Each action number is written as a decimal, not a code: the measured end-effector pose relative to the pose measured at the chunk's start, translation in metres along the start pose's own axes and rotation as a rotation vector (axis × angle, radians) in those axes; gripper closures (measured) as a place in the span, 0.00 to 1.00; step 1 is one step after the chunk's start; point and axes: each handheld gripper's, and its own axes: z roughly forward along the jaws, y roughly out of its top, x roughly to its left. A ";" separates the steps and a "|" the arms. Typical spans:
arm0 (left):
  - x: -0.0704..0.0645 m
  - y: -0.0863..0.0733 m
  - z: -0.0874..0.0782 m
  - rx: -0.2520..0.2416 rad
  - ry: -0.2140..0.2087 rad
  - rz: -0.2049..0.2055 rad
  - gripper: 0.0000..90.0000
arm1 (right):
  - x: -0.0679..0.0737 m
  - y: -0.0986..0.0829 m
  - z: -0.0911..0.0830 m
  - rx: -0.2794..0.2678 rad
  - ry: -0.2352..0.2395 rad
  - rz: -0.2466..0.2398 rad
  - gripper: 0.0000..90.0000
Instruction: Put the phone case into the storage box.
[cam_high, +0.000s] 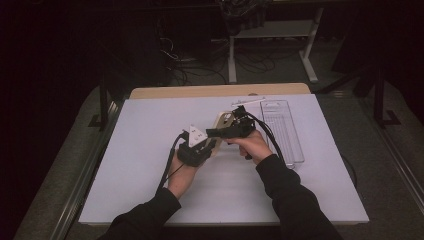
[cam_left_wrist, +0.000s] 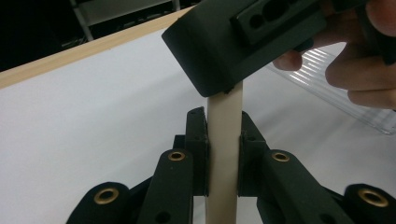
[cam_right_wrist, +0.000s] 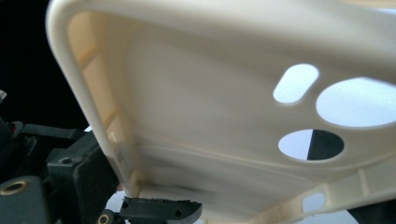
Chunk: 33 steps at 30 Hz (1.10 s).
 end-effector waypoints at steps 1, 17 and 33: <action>0.000 0.000 0.000 -0.001 0.000 -0.002 0.87 | 0.000 0.000 0.000 -0.003 -0.001 -0.010 0.06; 0.010 0.002 -0.005 0.054 -0.062 0.014 0.47 | -0.001 0.004 -0.003 -0.012 -0.020 -0.018 0.07; 0.033 0.003 -0.024 0.082 -0.185 0.059 0.16 | -0.001 0.004 -0.006 -0.006 -0.046 -0.030 0.08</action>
